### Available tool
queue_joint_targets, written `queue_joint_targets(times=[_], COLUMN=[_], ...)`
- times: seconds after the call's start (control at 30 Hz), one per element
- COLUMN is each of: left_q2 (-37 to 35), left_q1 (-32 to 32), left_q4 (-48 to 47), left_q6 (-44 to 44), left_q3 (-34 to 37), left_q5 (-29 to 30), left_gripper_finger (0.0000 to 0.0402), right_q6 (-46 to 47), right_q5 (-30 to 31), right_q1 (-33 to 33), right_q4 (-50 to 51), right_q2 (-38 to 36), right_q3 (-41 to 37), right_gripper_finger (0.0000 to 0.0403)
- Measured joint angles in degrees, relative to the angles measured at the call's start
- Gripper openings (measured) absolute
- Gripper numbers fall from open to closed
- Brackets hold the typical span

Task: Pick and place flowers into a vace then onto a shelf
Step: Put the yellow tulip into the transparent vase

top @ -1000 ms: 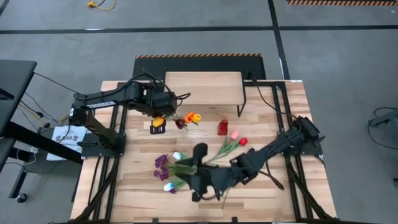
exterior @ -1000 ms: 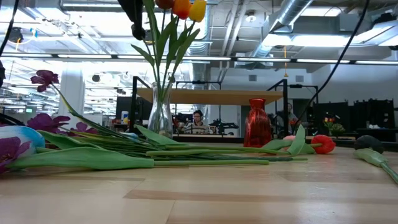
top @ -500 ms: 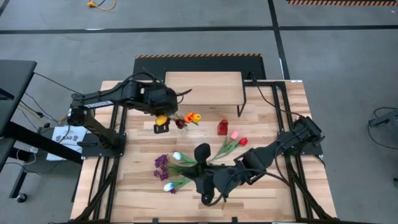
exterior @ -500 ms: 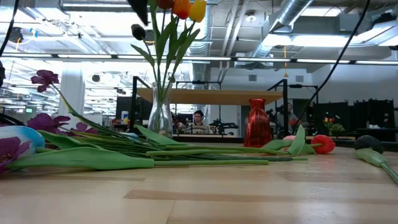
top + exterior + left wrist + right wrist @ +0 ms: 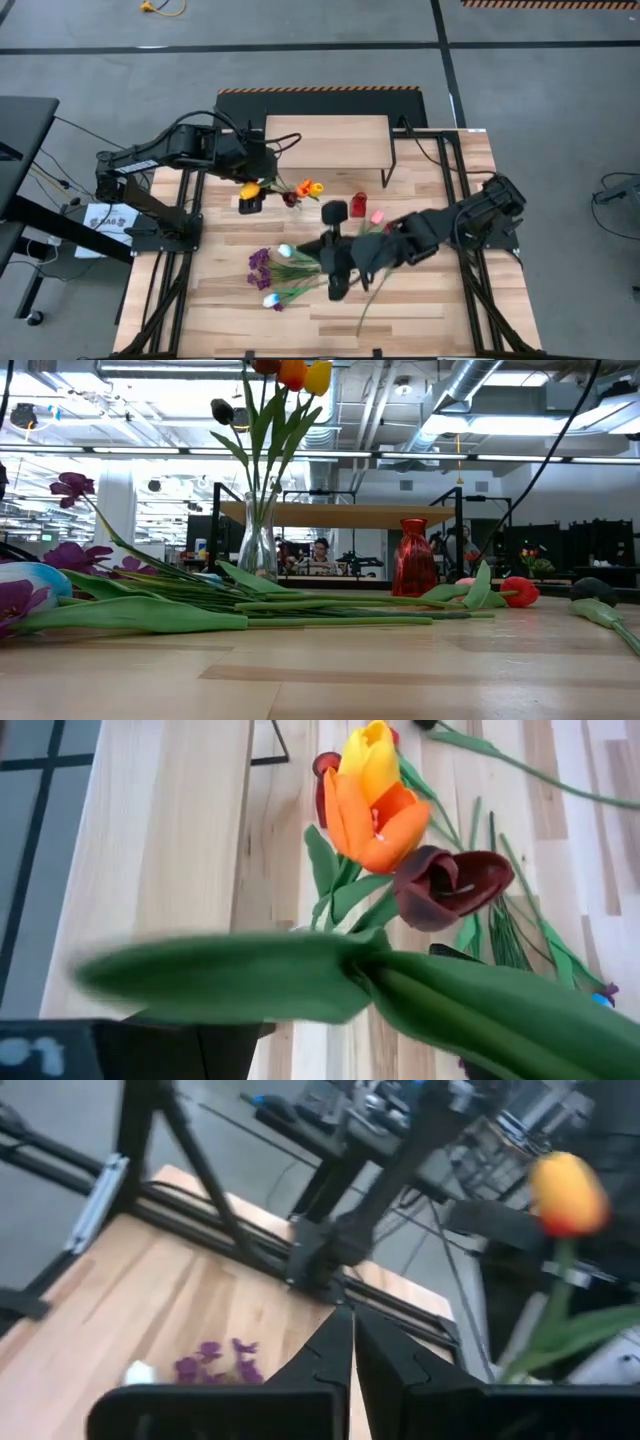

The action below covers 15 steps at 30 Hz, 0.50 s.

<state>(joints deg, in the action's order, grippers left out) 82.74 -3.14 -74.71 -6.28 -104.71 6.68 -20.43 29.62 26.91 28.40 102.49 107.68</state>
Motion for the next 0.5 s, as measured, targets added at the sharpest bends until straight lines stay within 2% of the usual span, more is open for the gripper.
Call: queue_joint_targets(times=[0.2,0.4,0.5], left_q2=[0.0,0.0,0.0], left_q1=[0.0,0.0,-0.2], left_q4=[-2.0,-3.0,-3.4], left_q6=[-0.4,-0.4,-1.1], left_q3=[0.0,0.0,0.0], left_q5=[0.1,0.2,0.3], left_gripper_finger=[0.0261,0.0261,0.0261], right_q6=[1.3,2.4,1.7], right_q5=[-3.5,-8.6,-13.0], right_q1=[-5.3,-12.4,-14.8], right_q4=[0.9,2.5,1.4], right_q2=[-0.6,-0.7,-1.1], right_q3=[0.0,0.0,0.0], right_gripper_finger=[0.0019,0.0092,0.0131])
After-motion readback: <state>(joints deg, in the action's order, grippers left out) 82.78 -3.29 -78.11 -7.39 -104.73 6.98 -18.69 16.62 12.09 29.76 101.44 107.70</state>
